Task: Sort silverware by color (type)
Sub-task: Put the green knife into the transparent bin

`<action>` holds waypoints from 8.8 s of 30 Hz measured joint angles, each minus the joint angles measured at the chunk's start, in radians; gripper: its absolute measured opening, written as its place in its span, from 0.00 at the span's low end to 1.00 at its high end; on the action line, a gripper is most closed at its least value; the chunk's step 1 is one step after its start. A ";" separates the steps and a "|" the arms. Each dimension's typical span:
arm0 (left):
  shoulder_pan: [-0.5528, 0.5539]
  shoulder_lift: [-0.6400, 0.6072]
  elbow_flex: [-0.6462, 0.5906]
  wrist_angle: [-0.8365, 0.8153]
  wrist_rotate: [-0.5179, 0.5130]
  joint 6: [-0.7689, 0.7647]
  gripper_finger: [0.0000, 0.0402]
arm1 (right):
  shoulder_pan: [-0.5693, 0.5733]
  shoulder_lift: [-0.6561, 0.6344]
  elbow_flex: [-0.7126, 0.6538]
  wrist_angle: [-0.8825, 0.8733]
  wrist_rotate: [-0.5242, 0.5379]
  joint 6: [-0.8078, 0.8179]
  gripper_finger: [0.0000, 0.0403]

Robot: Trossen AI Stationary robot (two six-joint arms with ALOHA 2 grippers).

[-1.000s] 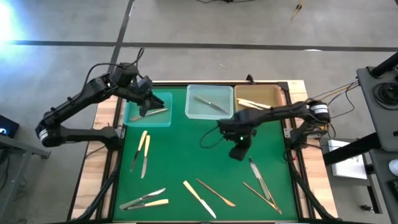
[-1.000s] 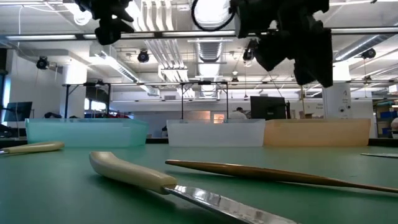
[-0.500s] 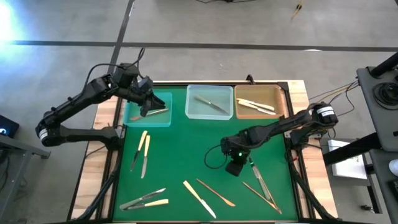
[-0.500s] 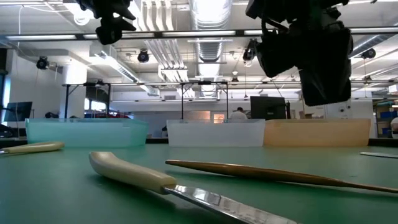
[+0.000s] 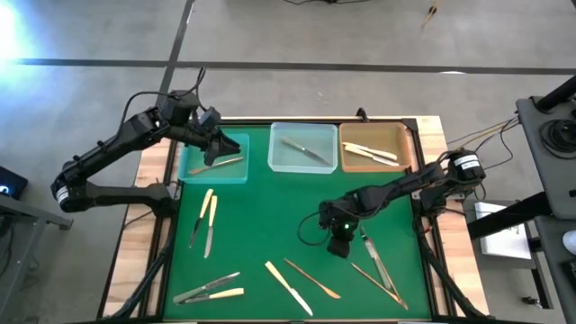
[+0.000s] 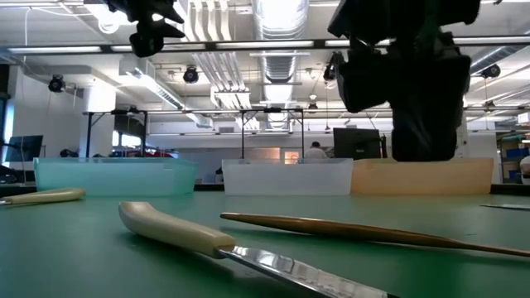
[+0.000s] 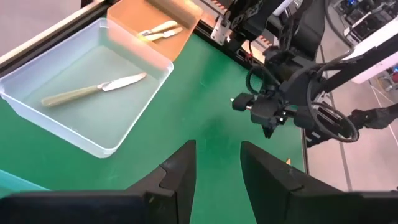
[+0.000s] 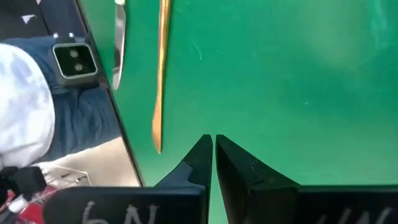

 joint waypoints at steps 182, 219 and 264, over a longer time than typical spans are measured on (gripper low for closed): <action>-0.208 -0.935 -1.077 0.835 -0.548 -0.523 0.27 | 0.626 0.109 0.125 -0.469 0.464 1.518 0.55; -0.208 -0.932 -1.077 0.834 -0.549 -0.523 0.27 | 0.710 0.183 0.122 -0.344 0.475 1.676 0.33; -0.208 -0.929 -1.077 0.834 -0.548 -0.523 0.27 | 0.688 0.099 0.120 -0.405 0.834 1.665 0.03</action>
